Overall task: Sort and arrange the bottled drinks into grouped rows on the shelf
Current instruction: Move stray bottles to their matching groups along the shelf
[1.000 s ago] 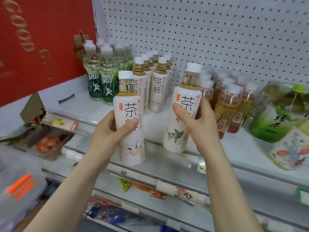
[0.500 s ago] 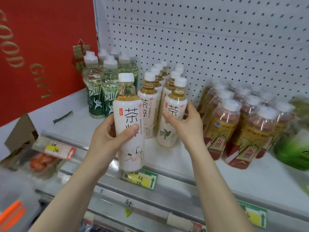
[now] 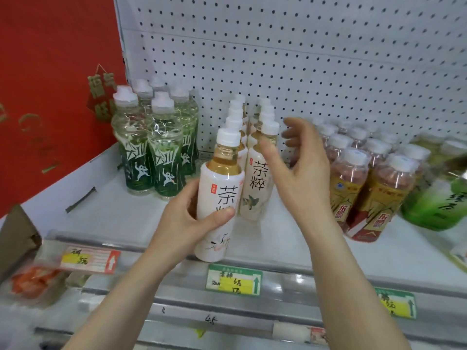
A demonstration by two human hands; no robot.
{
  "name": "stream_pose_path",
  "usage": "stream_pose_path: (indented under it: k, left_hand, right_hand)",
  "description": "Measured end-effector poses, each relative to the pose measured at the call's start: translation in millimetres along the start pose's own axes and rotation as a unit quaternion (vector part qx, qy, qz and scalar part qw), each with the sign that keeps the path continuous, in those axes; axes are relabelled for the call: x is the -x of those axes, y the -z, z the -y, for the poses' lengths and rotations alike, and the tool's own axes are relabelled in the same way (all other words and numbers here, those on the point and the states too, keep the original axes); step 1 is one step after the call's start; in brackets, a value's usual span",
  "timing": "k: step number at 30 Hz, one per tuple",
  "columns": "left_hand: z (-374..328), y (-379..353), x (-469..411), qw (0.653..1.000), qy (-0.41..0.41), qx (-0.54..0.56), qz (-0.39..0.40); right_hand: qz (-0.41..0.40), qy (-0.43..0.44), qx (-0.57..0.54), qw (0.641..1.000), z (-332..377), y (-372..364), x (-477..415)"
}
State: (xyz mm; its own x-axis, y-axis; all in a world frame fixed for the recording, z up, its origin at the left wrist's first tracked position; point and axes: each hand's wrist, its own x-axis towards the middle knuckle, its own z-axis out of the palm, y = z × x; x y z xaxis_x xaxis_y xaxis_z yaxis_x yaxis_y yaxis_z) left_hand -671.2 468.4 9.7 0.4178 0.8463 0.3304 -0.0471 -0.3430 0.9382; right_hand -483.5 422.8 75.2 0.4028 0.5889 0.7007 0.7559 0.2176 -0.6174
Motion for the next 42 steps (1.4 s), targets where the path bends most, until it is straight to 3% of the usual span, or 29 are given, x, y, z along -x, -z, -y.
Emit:
stream_pose_path:
  k: [4, 6, 10, 19, 27, 30, 35, 42]
  left_hand:
    - [3.6, -3.0, -5.8, 0.999, -0.021, 0.004, 0.035]
    - [4.6, -3.0, -8.2, 0.999, -0.023, 0.003, 0.049]
    - [12.0, 1.3, -17.1, 0.998, -0.015, -0.020, 0.051]
    - [42.7, 7.0, -13.8, 0.996, -0.010, -0.082, 0.027]
    - [43.7, 7.7, -11.7, 0.995, -0.025, -0.090, 0.024]
    - [40.0, 8.9, -6.4, 0.991, -0.051, -0.122, -0.008]
    - [33.3, 4.7, 15.8, 0.978, -0.148, -0.133, -0.071]
    - [23.8, -67.2, 38.9, 0.982, -0.166, -0.095, 0.012]
  right_hand:
    - [0.187, 0.020, -0.058, 0.980, 44.4, -4.3, -9.3]
    - [0.198, 0.034, -0.040, 0.979, 48.8, -8.6, -13.1]
    - [0.176, 0.018, -0.050, 0.983, 47.5, -16.5, -15.7]
    - [0.129, 0.027, 0.036, 0.991, 40.7, -36.6, -14.9]
    - [0.140, 0.001, 0.010, 0.990, 38.7, -36.2, -5.9]
    - [0.129, -0.006, 0.024, 0.991, 33.0, -21.6, 2.8]
    - [0.040, -0.004, 0.086, 0.996, 9.9, 23.5, 42.2]
    - [-0.042, -0.088, 0.125, 0.987, -31.5, 110.1, 111.8]
